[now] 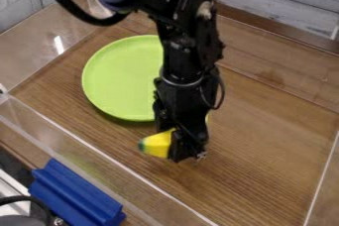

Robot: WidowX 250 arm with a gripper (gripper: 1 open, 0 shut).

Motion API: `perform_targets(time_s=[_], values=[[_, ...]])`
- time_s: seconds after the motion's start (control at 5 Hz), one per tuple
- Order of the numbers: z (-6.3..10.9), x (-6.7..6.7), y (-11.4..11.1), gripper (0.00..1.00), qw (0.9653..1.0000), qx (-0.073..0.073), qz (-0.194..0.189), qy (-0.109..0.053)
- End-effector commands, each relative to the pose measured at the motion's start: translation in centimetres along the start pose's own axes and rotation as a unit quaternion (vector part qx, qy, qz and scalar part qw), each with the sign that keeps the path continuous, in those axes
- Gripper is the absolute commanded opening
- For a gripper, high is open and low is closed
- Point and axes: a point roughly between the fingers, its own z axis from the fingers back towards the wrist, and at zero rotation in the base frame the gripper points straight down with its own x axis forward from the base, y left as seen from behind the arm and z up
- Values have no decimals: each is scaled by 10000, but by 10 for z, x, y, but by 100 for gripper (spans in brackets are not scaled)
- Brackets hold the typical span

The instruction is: Put the banana in the green plate

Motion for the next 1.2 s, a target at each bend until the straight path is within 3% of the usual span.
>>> perform_targets(time_s=[0.0,0.2,0.4,0.6,0.8,1.0], values=[[22,7,9,0,9995,152,123,-241],[35,4,15,0,9992,209,250,-222],[63,-2,25,0,9972,361,612,-218],[95,-8,35,0,9910,498,1212,-289],[112,-15,58,0,9882,607,1348,-400],[108,-21,77,0,9894,636,1243,-409]])
